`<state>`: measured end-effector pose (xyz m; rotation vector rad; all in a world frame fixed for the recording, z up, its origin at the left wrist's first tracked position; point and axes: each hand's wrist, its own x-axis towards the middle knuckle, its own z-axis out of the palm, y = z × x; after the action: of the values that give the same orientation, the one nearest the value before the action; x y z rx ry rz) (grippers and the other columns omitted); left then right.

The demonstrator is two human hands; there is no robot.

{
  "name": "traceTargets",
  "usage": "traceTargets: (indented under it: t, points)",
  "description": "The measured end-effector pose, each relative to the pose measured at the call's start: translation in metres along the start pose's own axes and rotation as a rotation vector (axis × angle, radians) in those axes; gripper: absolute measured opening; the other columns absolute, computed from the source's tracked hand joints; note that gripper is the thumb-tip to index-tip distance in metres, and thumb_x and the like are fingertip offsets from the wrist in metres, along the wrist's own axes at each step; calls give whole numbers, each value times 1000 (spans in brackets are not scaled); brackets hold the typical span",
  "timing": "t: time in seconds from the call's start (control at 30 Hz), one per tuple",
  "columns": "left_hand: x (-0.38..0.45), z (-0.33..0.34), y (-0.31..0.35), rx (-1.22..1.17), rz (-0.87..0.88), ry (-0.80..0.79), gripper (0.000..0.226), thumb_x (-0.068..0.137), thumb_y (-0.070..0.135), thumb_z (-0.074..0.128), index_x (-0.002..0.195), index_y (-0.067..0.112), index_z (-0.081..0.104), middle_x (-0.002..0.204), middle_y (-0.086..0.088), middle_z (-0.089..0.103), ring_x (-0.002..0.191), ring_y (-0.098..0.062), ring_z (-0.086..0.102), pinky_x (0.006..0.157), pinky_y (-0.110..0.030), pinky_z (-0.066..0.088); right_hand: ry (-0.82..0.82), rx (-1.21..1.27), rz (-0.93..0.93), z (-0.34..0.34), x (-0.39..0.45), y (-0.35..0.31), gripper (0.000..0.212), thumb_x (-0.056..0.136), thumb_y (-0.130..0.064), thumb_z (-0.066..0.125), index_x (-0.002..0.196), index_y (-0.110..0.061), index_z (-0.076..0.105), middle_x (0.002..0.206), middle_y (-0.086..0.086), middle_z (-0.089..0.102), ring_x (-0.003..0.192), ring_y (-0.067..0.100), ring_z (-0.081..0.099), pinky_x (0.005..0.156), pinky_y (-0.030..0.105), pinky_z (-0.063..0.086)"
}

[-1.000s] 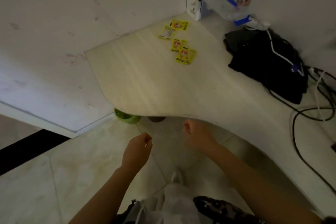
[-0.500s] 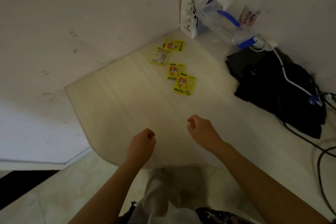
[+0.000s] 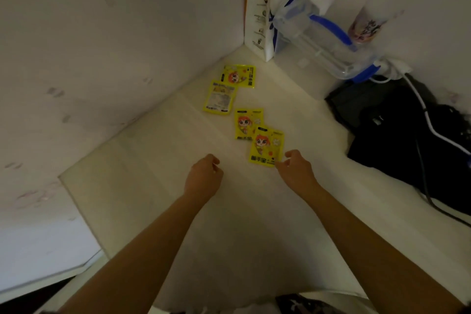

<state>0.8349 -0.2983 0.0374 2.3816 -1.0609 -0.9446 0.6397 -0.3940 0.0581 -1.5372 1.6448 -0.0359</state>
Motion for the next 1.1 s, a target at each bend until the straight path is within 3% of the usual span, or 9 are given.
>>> traceTargets:
  t: [0.13, 0.37, 0.6, 0.77, 0.97, 1.03, 1.1]
  points:
    - [39, 3, 27, 11, -7, -30, 28, 89, 17, 53, 117, 12, 55, 115, -8, 60, 106, -26, 57, 88, -34, 46, 0, 7, 79, 0, 31, -16, 64, 89, -34, 62, 135, -2, 33, 131, 20, 50, 117, 35, 53, 91, 40, 45]
    - [89, 21, 68, 40, -45, 11, 39, 90, 27, 58, 123, 9, 47, 124, -12, 52, 114, -31, 53, 93, -44, 47, 51, -164, 137, 20, 64, -32, 93, 74, -55, 69, 140, -10, 21, 133, 14, 36, 115, 42, 50, 92, 48, 46]
    - [116, 36, 98, 225, -150, 61, 73, 84, 52, 59, 136, 9, 33, 135, -11, 39, 122, -33, 42, 88, -45, 44, 48, -269, 97, 21, 80, -30, 96, 74, -44, 75, 143, -15, 16, 131, 14, 34, 113, 38, 46, 80, 42, 44]
    - [121, 36, 99, 144, -193, 27, 73, 80, 47, 67, 134, 9, 35, 134, -10, 44, 124, -32, 41, 90, -46, 43, -7, -251, 50, 12, 87, -25, 94, 74, -37, 77, 144, -16, 17, 132, 16, 38, 117, 40, 44, 85, 42, 44]
    - [118, 28, 90, 32, -223, -60, 51, 77, 32, 71, 115, 9, 46, 117, -11, 55, 116, -31, 45, 89, -44, 46, -48, -229, -31, 3, 89, -16, 56, 78, -24, 71, 124, -16, 40, 118, 13, 54, 107, 36, 55, 79, 40, 49]
    - [115, 26, 82, 0, -217, -64, 35, 75, 31, 73, 94, 12, 50, 98, -8, 57, 103, -29, 52, 75, -37, 48, -62, -238, -48, 0, 91, -14, 47, 81, -22, 68, 121, -14, 44, 117, 13, 56, 107, 35, 56, 77, 38, 46]
    - [109, 22, 73, -42, -221, -51, 35, 73, 29, 75, 71, 16, 43, 74, -1, 49, 82, -25, 53, 55, -29, 37, -64, -223, -53, -3, 95, -15, 42, 83, -20, 65, 119, -12, 44, 118, 14, 58, 107, 35, 57, 79, 40, 47]
